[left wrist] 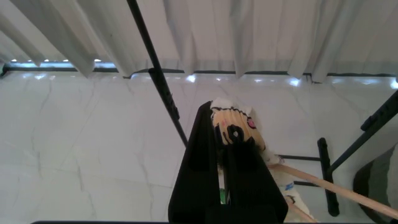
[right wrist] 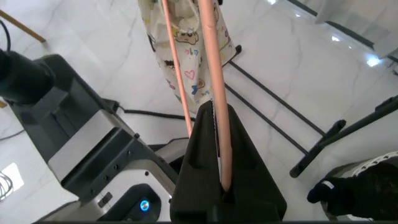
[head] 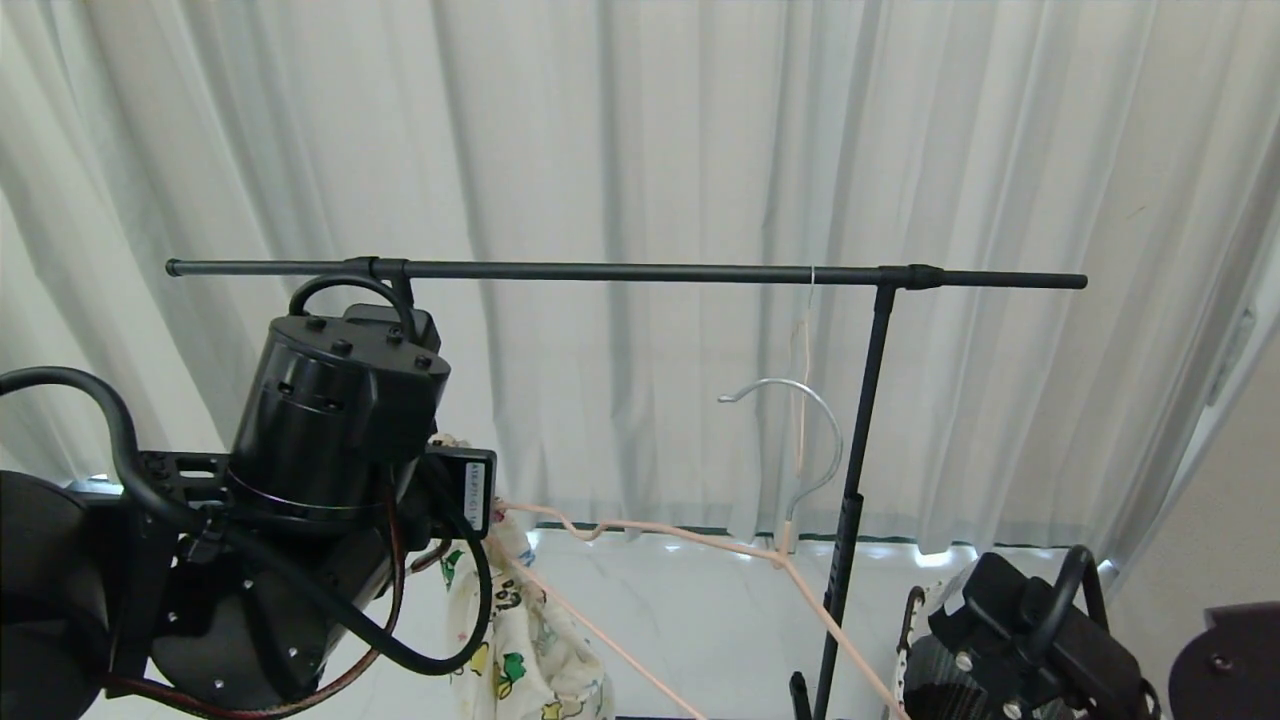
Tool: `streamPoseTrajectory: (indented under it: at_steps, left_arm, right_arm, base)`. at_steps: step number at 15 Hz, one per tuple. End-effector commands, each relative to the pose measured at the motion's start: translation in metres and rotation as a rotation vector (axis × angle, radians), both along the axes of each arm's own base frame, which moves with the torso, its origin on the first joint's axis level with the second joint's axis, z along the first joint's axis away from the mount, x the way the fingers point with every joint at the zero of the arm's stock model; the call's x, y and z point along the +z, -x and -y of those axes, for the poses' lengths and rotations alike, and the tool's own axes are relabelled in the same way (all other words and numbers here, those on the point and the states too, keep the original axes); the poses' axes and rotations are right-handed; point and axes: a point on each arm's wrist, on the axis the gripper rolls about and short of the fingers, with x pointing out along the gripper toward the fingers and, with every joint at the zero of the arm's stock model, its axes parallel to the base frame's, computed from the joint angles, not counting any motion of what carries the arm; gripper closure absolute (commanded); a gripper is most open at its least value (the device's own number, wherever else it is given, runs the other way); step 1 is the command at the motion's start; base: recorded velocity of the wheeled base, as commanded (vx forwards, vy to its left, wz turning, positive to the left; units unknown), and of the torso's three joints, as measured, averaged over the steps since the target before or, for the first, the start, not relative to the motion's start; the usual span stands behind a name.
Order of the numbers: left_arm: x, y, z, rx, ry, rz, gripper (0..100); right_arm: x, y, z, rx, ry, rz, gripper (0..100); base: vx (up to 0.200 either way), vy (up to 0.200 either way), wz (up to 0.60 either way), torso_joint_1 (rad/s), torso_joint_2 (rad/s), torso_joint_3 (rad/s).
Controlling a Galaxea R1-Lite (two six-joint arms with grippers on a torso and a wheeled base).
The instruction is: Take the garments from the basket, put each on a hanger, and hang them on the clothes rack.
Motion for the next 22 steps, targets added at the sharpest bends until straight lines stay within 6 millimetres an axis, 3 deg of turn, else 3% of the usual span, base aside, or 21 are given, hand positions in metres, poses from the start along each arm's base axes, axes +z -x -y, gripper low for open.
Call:
streamPoseTrajectory:
  at_steps: [1,12,17,22]
  left_arm:
    - [0.000,0.000,0.001,0.000,0.001,0.000,100]
    - [0.016,0.007,0.011,-0.023,0.085,0.058,100]
    - [0.025,0.026,0.025,-0.109,0.145,0.082,100]
    - [0.037,0.027,0.032,-0.132,0.185,0.110,100]
  right_arm:
    - [0.008,-0.006,-0.007,-0.017,-0.026,0.009,100]
    - [0.001,-0.030,-0.057,-0.054,0.016,0.004,100]
    - [-0.003,-0.042,-0.071,-0.077,0.025,0.002,100]
    - [-0.007,-0.046,-0.080,-0.099,0.039,0.011,100]
  base:
    - [0.000,0.000,0.00,0.000,0.00,0.000]
    - [0.000,0.000,0.00,0.000,0.00,0.000]
    - [0.000,0.000,0.00,0.000,0.00,0.000]
    - [0.000,0.000,0.00,0.000,0.00,0.000]
